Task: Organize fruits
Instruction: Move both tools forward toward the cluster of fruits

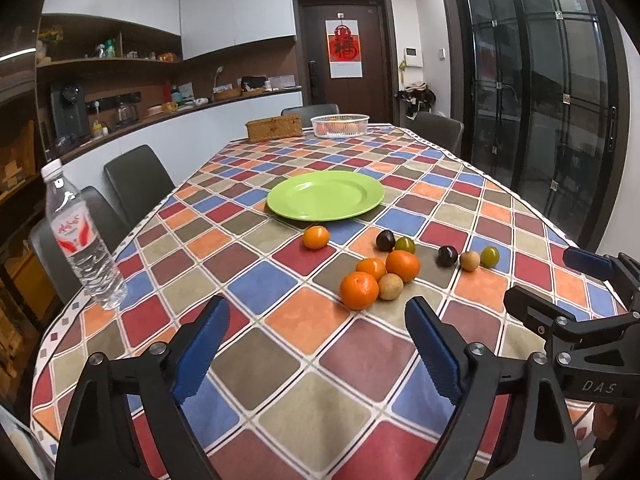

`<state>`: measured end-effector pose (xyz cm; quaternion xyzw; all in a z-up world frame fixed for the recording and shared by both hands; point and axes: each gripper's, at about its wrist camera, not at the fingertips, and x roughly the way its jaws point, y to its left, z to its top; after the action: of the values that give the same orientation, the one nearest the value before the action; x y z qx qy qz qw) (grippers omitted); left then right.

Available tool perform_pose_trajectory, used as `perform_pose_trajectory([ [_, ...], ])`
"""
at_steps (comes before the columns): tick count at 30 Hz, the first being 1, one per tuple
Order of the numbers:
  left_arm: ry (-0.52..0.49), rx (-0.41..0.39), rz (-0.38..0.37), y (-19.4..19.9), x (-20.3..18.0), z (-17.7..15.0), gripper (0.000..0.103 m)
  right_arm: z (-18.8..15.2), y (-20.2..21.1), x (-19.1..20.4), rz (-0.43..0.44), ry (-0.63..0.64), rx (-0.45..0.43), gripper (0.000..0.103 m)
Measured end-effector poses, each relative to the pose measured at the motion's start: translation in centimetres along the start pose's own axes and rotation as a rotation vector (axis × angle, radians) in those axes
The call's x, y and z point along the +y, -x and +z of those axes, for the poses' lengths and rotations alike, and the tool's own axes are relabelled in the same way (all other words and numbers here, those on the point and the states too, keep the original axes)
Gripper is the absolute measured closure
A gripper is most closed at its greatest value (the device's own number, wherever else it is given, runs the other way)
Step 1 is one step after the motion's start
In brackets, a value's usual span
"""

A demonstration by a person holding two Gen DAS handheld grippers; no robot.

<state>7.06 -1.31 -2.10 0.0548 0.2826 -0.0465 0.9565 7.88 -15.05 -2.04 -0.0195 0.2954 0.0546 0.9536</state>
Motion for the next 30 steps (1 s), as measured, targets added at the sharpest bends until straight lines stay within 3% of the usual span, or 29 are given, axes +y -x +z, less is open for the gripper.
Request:
perform_pose_trajectory([
  [12, -0.01, 0.058, -0.05, -4.0, -0.8, 1.6, 0.028, 1.9, -2.7, -0.9, -0.002, -0.007, 0.032, 0.008],
  [25, -0.019, 0.164, -0.099, -8.8, -1.6, 2.0, 0.049, 2.5, -7.2, -2.1, 0.018, -0.001, 0.121, 0.022],
  [30, -0.019, 0.206, -0.113, -10.4, -1.7, 1.8, 0.053, 2.5, -8.9, -2.8, 0.019, -0.019, 0.155, 0.028],
])
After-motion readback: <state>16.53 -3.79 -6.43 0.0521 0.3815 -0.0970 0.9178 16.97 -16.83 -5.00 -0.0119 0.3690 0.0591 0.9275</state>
